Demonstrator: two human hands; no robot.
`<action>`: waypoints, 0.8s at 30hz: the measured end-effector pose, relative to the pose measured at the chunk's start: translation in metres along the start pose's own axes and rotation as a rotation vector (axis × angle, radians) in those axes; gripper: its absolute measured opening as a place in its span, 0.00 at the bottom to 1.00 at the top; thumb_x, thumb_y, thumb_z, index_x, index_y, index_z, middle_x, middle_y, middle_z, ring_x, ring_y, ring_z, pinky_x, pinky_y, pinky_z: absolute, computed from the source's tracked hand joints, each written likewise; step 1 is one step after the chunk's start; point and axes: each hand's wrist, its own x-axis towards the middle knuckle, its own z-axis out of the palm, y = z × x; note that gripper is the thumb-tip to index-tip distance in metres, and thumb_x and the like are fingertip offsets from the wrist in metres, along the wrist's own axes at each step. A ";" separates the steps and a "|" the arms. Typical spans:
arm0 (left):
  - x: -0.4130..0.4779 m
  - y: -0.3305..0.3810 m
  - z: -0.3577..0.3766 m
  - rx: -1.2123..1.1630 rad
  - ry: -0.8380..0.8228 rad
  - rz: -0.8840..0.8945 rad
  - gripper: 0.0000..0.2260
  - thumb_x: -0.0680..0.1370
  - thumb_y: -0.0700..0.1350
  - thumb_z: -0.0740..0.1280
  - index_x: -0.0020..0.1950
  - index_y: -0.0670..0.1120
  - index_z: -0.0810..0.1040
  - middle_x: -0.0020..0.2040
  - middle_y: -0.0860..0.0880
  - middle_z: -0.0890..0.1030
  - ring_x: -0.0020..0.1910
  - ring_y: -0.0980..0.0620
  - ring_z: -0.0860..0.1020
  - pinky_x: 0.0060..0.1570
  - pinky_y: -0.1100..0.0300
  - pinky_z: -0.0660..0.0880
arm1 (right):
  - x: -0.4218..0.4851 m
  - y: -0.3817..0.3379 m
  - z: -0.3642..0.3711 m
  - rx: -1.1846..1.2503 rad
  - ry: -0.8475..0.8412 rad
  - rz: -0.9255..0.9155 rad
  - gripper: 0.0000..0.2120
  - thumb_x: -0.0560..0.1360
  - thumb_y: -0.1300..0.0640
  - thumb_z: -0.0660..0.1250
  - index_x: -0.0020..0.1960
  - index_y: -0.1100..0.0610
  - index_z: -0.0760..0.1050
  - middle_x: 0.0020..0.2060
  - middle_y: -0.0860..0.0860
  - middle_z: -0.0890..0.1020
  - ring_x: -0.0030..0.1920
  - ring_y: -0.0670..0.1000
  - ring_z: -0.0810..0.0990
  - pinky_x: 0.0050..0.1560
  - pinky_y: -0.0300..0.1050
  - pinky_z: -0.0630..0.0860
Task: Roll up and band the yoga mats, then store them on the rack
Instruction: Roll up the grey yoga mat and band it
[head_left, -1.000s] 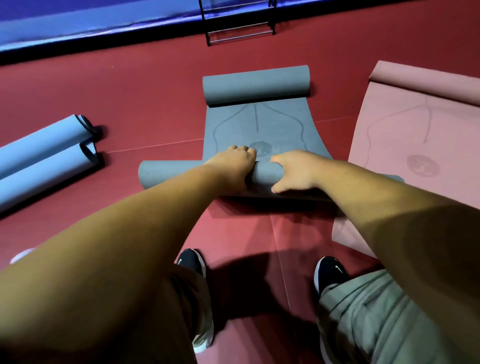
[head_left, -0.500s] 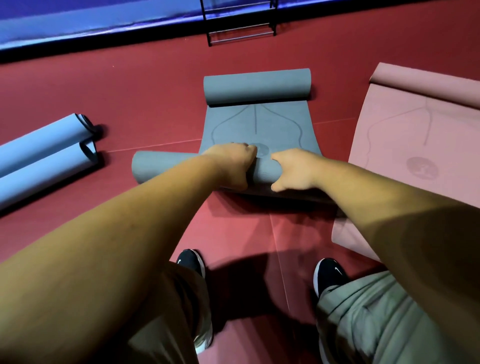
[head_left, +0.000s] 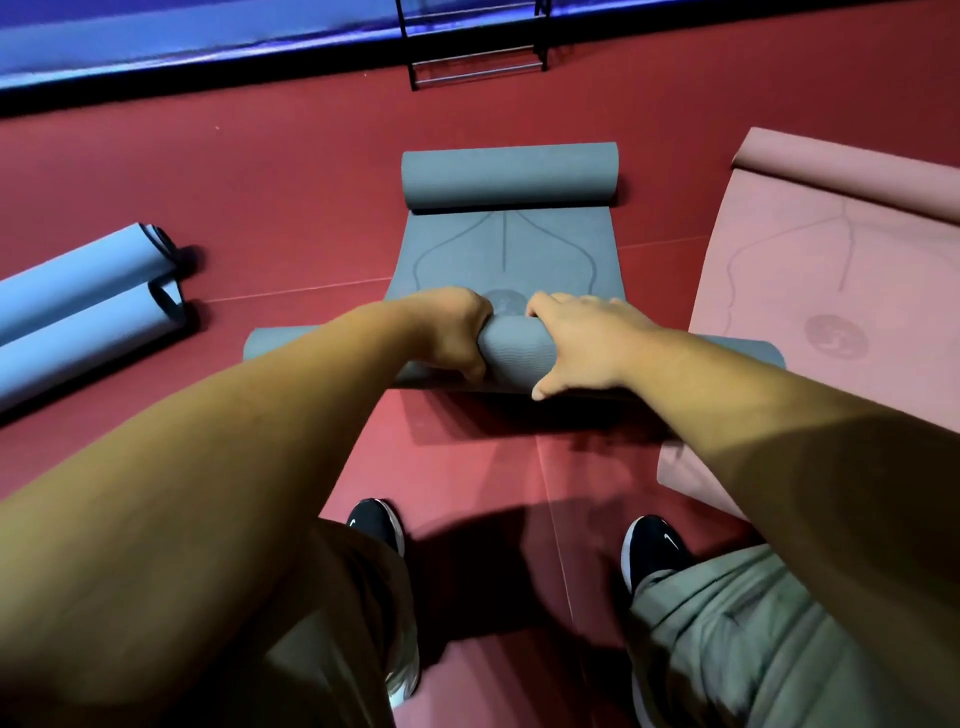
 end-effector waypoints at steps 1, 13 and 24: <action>0.000 -0.001 -0.001 -0.024 -0.037 -0.006 0.21 0.68 0.53 0.81 0.57 0.49 0.80 0.52 0.47 0.83 0.49 0.45 0.79 0.44 0.56 0.74 | 0.000 -0.001 0.002 0.025 -0.018 0.002 0.42 0.63 0.34 0.80 0.70 0.46 0.65 0.65 0.49 0.78 0.63 0.60 0.79 0.56 0.55 0.77; -0.008 0.011 0.013 0.263 0.192 0.014 0.39 0.67 0.64 0.81 0.67 0.47 0.69 0.67 0.46 0.76 0.67 0.41 0.76 0.60 0.44 0.73 | 0.007 0.006 -0.007 0.283 -0.106 0.063 0.22 0.61 0.41 0.78 0.48 0.47 0.74 0.45 0.45 0.82 0.47 0.53 0.82 0.51 0.53 0.82; -0.001 -0.004 0.008 -0.030 0.006 -0.012 0.22 0.69 0.52 0.81 0.56 0.49 0.76 0.52 0.47 0.80 0.49 0.44 0.78 0.45 0.55 0.73 | 0.004 -0.005 -0.003 -0.011 -0.040 -0.043 0.39 0.65 0.32 0.78 0.68 0.48 0.67 0.64 0.48 0.78 0.64 0.58 0.79 0.59 0.57 0.77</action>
